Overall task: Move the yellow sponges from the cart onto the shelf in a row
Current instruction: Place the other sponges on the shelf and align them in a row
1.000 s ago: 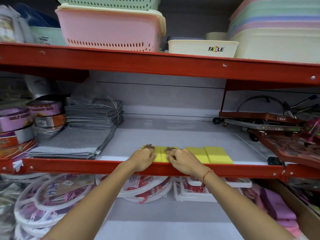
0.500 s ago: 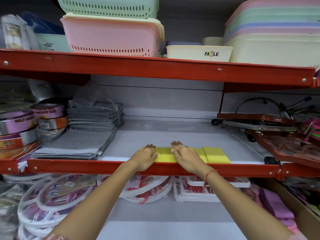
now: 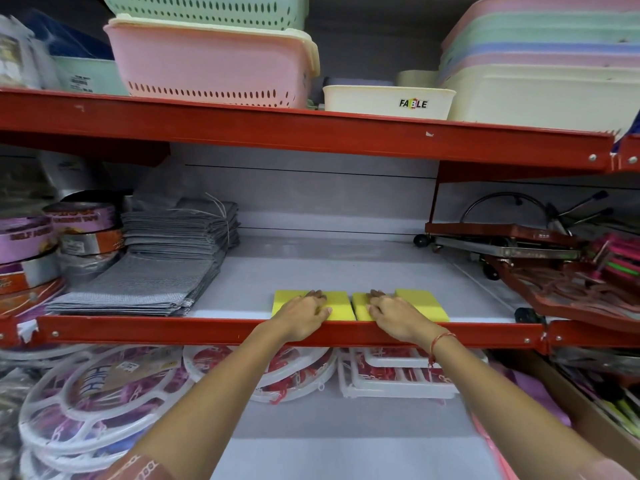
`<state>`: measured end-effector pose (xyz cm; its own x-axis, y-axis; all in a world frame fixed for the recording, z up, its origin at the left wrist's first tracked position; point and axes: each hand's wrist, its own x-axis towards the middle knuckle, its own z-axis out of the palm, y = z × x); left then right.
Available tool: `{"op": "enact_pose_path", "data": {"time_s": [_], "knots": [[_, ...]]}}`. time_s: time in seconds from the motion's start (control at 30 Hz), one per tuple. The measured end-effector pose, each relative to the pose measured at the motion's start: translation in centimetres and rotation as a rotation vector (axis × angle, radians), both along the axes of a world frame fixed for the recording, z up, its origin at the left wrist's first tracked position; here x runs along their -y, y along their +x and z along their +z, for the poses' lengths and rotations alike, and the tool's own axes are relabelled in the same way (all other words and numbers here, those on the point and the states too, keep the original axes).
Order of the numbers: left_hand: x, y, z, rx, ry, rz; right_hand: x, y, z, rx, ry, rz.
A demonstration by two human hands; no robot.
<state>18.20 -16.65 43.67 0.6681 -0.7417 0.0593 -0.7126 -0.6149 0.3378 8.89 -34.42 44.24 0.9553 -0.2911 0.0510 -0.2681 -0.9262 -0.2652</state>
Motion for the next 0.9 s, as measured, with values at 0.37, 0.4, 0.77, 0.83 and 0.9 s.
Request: {"op": "enact_pose_path", "data": {"time_s": [0.37, 0.4, 0.77, 0.83, 0.9], "knots": [[0.1, 0.4, -0.1, -0.011, 0.003, -0.006, -0.5, 0.3, -0.2, 0.044, 0.031, 0.031], [0.1, 0.4, 0.0, -0.014, -0.004, -0.007, -0.2, 0.1, 0.0, 0.069, 0.04, 0.01], [3.4, -1.4, 0.5, 0.022, -0.041, -0.078, 5.7, -2.8, 0.7, 0.061, -0.006, -0.187], [4.2, -1.6, 0.1, 0.023, -0.01, -0.106, 5.6, -3.0, 0.2, 0.077, -0.017, -0.195], [4.6, -1.4, -0.4, 0.036, -0.007, -0.104, 5.4, -3.0, -0.2, 0.092, -0.023, -0.179]]}}
